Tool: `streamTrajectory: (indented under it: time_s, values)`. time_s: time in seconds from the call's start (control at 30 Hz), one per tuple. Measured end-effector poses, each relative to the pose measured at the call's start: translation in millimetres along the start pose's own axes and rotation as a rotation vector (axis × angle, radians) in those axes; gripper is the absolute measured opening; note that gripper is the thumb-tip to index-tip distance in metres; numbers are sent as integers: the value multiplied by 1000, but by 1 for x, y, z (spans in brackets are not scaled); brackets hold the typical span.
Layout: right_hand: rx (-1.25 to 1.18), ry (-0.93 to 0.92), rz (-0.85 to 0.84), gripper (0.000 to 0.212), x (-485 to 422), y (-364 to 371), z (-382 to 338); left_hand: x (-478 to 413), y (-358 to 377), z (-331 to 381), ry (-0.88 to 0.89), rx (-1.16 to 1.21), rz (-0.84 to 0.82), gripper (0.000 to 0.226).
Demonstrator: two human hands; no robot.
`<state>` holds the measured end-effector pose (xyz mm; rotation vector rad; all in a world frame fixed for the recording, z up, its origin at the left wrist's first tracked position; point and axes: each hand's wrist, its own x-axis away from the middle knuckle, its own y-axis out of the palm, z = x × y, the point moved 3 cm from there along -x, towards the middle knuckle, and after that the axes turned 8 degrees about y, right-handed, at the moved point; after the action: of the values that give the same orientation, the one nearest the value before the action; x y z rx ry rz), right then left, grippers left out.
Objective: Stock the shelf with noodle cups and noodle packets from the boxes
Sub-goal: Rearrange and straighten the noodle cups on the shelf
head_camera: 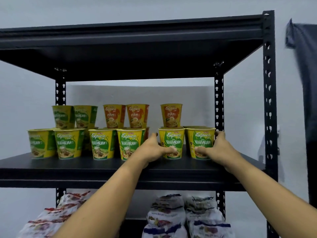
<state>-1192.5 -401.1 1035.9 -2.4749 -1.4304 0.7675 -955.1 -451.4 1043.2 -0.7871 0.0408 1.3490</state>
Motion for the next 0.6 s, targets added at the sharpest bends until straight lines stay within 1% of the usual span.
streamTrajectory:
  time_s: [0.1, 0.17, 0.27, 0.6]
  values:
    - [-15, -6, -5, 87, -2, 0, 4, -2, 2, -1, 34, -3, 1, 77]
    - [-30, -21, -6, 85, 0, -1, 3, -2, 2, -3, 45, -15, 12, 69]
    - [-30, -29, -7, 84, -1, 0, 4, -1, 3, -2, 60, -30, 20, 66]
    - [23, -33, 13, 80, -3, 0, 6, 4, 3, 4, 65, -120, 46, 67]
